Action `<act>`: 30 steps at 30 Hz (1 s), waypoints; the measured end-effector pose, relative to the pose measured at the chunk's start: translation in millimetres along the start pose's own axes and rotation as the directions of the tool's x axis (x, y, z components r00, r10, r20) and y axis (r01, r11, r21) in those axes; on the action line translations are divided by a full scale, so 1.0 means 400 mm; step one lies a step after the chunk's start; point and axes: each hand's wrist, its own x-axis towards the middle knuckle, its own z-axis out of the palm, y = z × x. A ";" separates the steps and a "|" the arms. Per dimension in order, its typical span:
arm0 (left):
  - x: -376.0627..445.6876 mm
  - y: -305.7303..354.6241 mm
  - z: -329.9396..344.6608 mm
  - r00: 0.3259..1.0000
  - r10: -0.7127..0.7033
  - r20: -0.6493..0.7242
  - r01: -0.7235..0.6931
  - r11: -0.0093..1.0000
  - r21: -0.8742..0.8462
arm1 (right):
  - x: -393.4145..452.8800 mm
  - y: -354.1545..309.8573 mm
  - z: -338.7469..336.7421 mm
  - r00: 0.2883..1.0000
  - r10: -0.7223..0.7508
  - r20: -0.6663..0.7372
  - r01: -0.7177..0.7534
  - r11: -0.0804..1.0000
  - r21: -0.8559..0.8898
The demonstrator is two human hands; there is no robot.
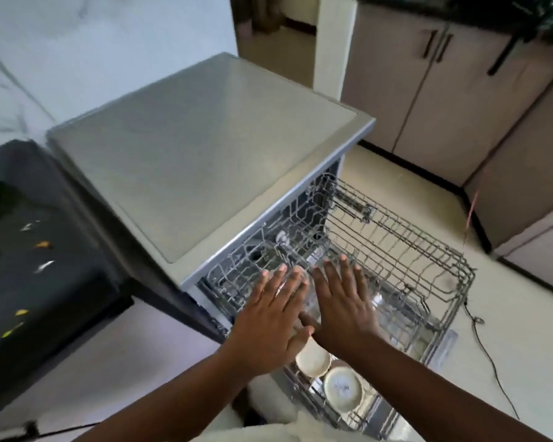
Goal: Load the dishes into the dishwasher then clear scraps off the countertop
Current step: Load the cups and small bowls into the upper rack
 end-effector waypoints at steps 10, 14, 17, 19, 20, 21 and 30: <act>-0.216 -0.226 -0.142 0.906 -0.385 -0.178 0.380 0.923 -0.062 | 0.155 -0.319 -0.161 0.902 -0.382 -0.200 0.389 0.921 -0.007; -0.343 -0.349 -0.174 0.832 -0.512 -0.213 0.510 0.858 -0.068 | 0.205 -0.515 -0.184 0.846 -0.483 -0.224 0.495 0.869 -0.006; -0.455 -0.453 -0.189 0.789 -0.565 -0.242 0.560 0.823 -0.097 | 0.228 -0.683 -0.200 0.821 -0.527 -0.219 0.545 0.838 0.026; -0.541 -0.527 -0.200 0.754 -0.601 -0.265 0.597 0.795 -0.106 | 0.243 -0.803 -0.205 0.808 -0.554 -0.201 0.570 0.822 0.026; -0.584 -0.563 -0.206 0.732 -0.621 -0.280 0.619 0.778 -0.107 | 0.249 -0.863 -0.207 0.800 -0.570 -0.188 0.583 0.813 0.017; -0.620 -0.592 -0.212 0.712 -0.638 -0.294 0.638 0.762 -0.109 | 0.254 -0.913 -0.211 0.791 -0.585 -0.179 0.596 0.803 0.010; -0.916 -0.781 -0.247 0.332 -0.769 -0.545 0.717 0.582 -0.383 | 0.284 -1.287 -0.232 0.782 -0.614 -0.105 0.619 0.748 0.237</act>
